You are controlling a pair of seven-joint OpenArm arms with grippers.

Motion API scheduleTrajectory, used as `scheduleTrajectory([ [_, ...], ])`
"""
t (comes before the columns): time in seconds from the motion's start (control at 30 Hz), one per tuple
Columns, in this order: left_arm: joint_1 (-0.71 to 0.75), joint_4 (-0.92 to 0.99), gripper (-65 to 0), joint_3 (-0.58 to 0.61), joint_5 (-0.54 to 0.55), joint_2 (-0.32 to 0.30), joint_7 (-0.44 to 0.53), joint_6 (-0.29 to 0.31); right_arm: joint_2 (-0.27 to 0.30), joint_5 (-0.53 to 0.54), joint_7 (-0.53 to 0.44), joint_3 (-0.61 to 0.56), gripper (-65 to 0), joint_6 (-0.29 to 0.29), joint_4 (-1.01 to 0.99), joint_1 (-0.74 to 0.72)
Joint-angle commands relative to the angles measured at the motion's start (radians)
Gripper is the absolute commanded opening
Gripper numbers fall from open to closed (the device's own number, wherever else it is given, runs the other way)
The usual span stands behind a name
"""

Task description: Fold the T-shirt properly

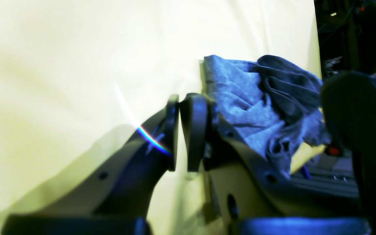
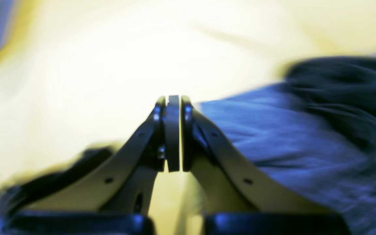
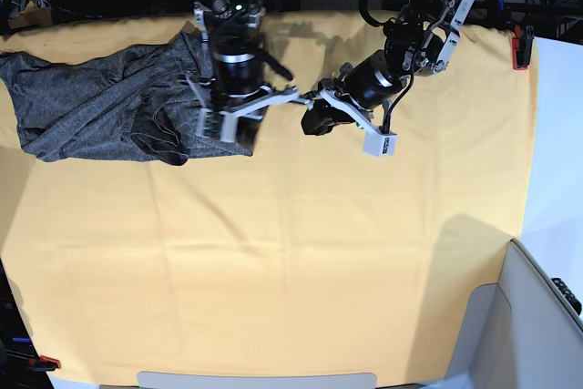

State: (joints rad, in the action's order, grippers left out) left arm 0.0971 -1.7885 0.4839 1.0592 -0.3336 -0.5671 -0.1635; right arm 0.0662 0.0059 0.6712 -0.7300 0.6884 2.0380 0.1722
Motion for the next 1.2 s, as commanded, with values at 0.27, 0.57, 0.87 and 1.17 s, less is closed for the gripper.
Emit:
scheduleTrajectory([
  [0.27, 0.006, -0.017, -60.7, -0.004, 0.006, -0.015, 0.02, 0.011, 0.01, -0.053, -0.026, 0.109, -65.0, 0.01, -0.01, 0.108],
  [0.57, 0.02, -0.017, -60.7, 0.002, 0.006, -0.015, 0.02, 0.011, 0.017, -0.059, -0.026, 0.197, -65.0, 0.01, -0.059, 0.198],
  [0.87, 0.046, -0.017, -60.7, -0.001, 0.006, -0.015, 0.02, 0.011, 0.054, -0.054, -0.026, 0.232, -65.0, 0.01, -0.135, 0.206],
  [1.17, 0.046, -0.017, -60.7, 0.002, 0.006, -0.012, 0.02, 0.011, 0.091, -0.06, -0.026, 0.332, -65.0, 0.01, -0.101, 0.249],
])
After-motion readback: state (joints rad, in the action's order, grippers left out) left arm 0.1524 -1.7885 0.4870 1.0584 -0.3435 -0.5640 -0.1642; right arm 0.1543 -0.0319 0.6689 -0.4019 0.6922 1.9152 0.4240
